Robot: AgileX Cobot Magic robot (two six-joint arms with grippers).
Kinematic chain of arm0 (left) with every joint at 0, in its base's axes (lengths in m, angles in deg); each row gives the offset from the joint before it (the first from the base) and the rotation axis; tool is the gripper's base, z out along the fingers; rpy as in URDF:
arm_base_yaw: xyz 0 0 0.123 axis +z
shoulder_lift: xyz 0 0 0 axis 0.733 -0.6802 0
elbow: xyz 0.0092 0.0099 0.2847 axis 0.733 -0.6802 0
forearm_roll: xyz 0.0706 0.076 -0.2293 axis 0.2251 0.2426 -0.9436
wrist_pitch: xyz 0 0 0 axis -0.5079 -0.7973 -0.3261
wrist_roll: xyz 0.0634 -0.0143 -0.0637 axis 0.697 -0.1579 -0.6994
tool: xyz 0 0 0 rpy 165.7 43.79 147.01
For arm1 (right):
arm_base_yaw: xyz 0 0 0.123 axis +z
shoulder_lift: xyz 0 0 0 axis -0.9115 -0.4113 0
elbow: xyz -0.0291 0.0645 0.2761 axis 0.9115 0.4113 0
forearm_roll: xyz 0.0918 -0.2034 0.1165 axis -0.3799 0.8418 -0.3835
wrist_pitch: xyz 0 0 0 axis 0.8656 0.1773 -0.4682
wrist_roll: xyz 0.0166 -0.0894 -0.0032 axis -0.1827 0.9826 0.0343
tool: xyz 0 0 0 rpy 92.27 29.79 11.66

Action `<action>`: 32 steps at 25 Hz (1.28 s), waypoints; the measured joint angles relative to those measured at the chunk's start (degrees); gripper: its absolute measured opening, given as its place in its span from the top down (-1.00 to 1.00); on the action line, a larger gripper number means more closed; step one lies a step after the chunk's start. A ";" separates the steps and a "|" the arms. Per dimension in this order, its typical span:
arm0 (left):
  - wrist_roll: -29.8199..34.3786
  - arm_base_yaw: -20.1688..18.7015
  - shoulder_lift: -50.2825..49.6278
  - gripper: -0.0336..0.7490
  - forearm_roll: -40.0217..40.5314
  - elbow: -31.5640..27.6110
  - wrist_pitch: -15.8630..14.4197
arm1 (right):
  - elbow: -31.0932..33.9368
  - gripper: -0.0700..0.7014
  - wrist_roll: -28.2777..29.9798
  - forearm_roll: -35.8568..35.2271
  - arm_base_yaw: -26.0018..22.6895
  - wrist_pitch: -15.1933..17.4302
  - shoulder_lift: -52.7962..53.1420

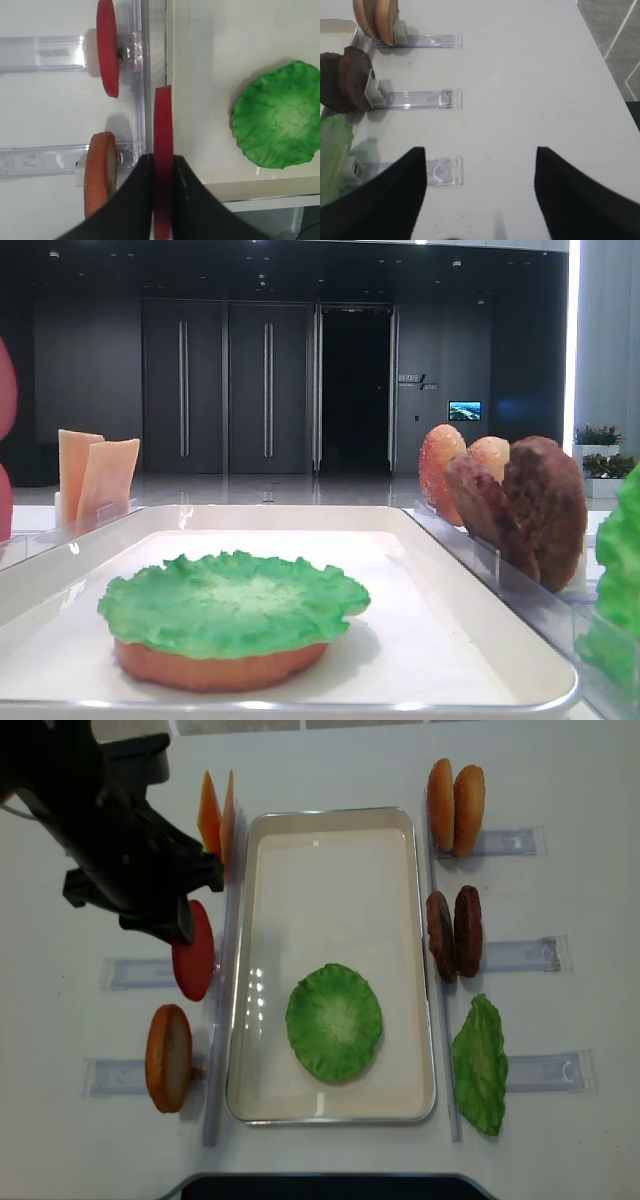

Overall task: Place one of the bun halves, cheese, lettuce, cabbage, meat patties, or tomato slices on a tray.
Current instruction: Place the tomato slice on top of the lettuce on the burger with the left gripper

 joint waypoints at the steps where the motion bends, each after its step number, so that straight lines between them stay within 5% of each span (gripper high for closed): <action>1: 0.78 0.00 0.00 0.77 -1.10 -0.40 0.89 | 0.00 -0.40 0.00 0.00 0.00 0.00 0.00; 7: 6.10 0.00 0.06 0.77 -10.56 -2.85 7.82 | 0.00 -0.40 0.00 0.00 0.00 0.00 0.00; 17: 20.70 0.00 -0.08 0.77 -24.65 -7.29 15.08 | 0.00 -0.40 0.00 0.00 0.00 0.00 0.00; 32: 38.85 -2.34 -9.50 0.77 -39.68 -8.51 18.21 | 0.00 -0.40 0.00 -0.05 0.00 0.00 0.00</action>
